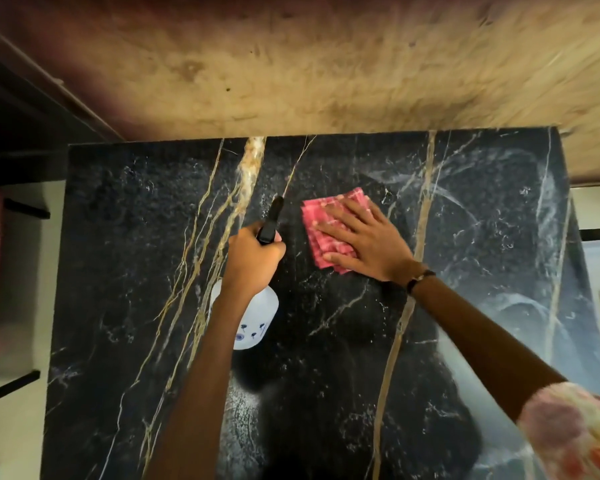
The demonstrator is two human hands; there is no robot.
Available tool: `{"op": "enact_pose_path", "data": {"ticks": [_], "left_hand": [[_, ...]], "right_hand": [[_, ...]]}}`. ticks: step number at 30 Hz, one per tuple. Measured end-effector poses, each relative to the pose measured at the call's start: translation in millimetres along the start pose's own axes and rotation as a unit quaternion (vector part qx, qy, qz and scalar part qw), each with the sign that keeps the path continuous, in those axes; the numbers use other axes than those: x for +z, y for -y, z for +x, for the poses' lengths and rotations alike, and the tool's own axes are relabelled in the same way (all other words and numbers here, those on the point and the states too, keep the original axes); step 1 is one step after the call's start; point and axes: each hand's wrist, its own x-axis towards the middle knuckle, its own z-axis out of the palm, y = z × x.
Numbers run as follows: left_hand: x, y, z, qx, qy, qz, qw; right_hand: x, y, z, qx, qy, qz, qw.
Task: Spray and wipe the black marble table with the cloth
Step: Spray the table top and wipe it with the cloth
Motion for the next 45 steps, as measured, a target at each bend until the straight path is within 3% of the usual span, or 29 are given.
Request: {"op": "enact_pose_path", "data": {"ticks": [4, 8, 12, 17, 19, 22, 26, 28, 30, 33, 35, 38, 41, 43, 45], "left_hand": [[-6.1, -4.8, 7.0, -0.004, 0.003, -0.002, 1.000], [-9.9, -7.5, 16.5, 0.005, -0.004, -0.005, 1.000], [-11.3, -10.7, 23.3, 0.016, -0.016, 0.006, 1.000], [-8.4, -12.5, 25.6, 0.024, -0.012, 0.008, 1.000], [-5.6, -12.1, 25.1, 0.027, -0.015, 0.010, 0.999], [0.6, -14.8, 21.1, 0.026, -0.011, 0.008, 1.000], [16.7, -24.1, 11.4, 0.027, 0.003, 0.006, 1.000], [20.5, -25.8, 11.1, 0.023, 0.001, 0.003, 1.000], [34.3, -30.7, 7.5, 0.016, -0.007, 0.006, 1.000], [58.3, -41.9, -2.2, 0.010, -0.013, -0.001, 1.000], [73.6, -48.5, -7.5, 0.004, -0.004, -0.006, 1.000], [94.6, -56.7, -13.9, 0.004, 0.001, -0.005, 1.000], [113.5, -63.3, -21.3, 0.001, -0.012, -0.006, 1.000], [124.1, -66.2, -25.9, 0.002, -0.015, -0.003, 1.000], [134.4, -68.4, -29.3, 0.004, -0.014, -0.002, 1.000]], "right_hand": [[-11.8, -48.1, 15.4, 0.126, -0.025, 0.017, 0.992], [-21.3, -34.1, 99.1, 0.231, -0.011, 0.022, 0.973], [-17.5, 17.5, 146.7, 0.160, 0.003, -0.008, 0.987], [-2.8, 14.8, 80.5, 0.003, 0.012, -0.013, 1.000], [-2.3, -16.0, 34.7, 0.031, -0.004, -0.008, 0.999], [-13.9, -77.3, -9.5, 0.154, -0.017, 0.007, 0.988], [-29.0, -120.7, 24.1, 0.282, -0.025, 0.018, 0.959], [-29.1, -101.6, 57.2, 0.275, -0.011, 0.014, 0.961], [-24.4, -78.9, 65.1, 0.207, 0.006, 0.000, 0.978], [-13.9, -64.8, 18.4, 0.073, 0.004, -0.014, 0.997], [-9.4, -85.2, -27.7, 0.049, -0.012, -0.010, 0.999], [-17.4, -141.2, -67.8, 0.124, -0.034, 0.006, 0.992], [-29.1, -182.8, -49.8, 0.205, -0.040, 0.013, 0.978], [-32.7, -186.3, -16.9, 0.245, -0.043, 0.024, 0.968], [-28.0, -175.3, 9.2, 0.230, -0.032, 0.019, 0.973]]}}
